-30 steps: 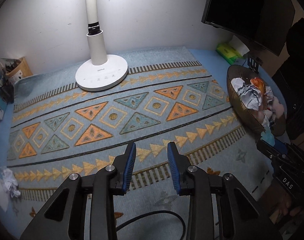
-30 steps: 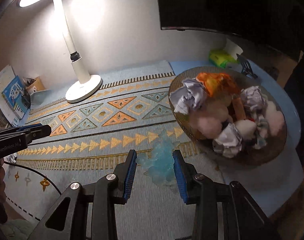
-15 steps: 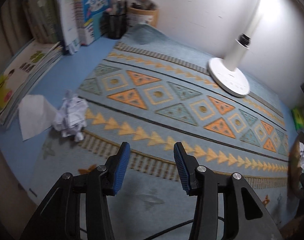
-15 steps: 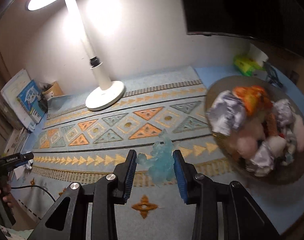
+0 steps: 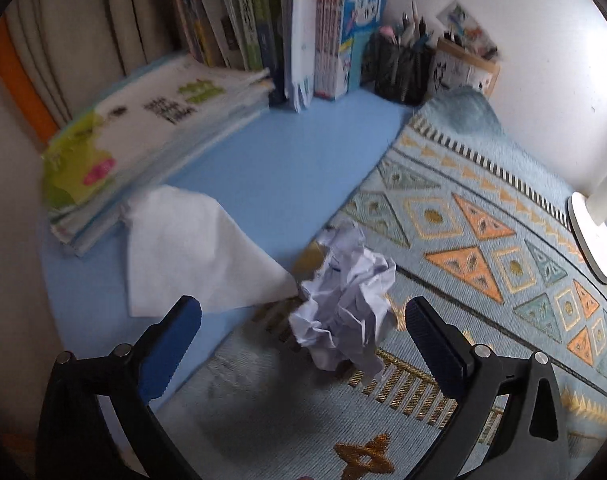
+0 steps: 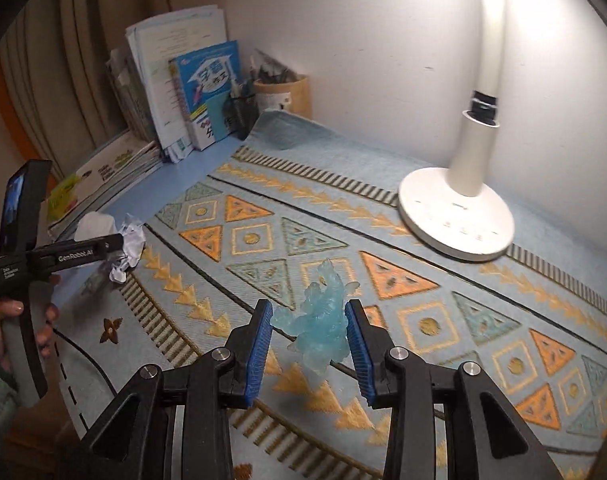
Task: Organize objects
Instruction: 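Grasp the paper ball beside the books with the left gripper while the right holds the figure, then carry the paper ball and blue figure into the brown bowl while both grippers open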
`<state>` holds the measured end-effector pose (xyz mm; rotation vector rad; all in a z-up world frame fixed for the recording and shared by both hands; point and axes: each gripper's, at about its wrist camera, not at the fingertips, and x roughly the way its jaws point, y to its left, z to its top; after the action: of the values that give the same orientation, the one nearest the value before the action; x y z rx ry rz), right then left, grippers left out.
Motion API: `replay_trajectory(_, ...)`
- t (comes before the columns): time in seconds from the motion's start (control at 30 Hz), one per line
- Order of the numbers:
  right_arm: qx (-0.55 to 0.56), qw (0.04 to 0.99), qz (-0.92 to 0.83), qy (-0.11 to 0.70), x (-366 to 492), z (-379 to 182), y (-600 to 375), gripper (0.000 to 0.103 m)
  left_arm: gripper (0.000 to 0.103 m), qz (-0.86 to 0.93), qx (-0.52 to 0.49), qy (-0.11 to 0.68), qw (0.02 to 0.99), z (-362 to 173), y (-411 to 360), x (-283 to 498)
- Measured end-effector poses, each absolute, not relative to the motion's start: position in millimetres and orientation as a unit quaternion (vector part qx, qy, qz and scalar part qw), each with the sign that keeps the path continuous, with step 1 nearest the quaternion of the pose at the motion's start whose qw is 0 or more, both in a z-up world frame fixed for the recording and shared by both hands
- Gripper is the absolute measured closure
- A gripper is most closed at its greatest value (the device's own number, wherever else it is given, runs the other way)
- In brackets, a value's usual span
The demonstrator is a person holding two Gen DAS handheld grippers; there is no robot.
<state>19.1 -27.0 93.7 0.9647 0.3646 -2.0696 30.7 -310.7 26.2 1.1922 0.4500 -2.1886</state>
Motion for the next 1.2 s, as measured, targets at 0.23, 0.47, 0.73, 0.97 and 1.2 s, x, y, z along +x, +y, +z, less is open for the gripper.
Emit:
replay_trajectory(0.23, 0.381, 0.408, -0.810, 0.182, 19, 77, -50, 0.067, 0.015, -0.823, 0.449, 0.191, 0.291, 5, -303, 20)
replay_trajectory(0.47, 0.397, 0.370, -0.830, 0.129, 9, 85, -7, 0.067, 0.065, -0.823, 0.457, 0.185, 0.281, 13, -294, 14)
replay_trajectory(0.73, 0.378, 0.269, -0.885, 0.041, -2, 125, 116, 0.067, 0.067, -0.858, 0.456, 0.195, 0.133, 65, -220, -17)
replay_trajectory(0.97, 0.358, 0.172, -0.918, -0.002, 23, 150, 208, 0.067, 0.067, -0.882, 0.451, 0.128, -0.048, 114, -81, -41)
replay_trajectory(1.2, 0.354, 0.124, -0.926, -0.027, 70, 148, 241, 0.067, 0.067, -0.868, 0.471, 0.012, -0.157, 120, 15, -23)
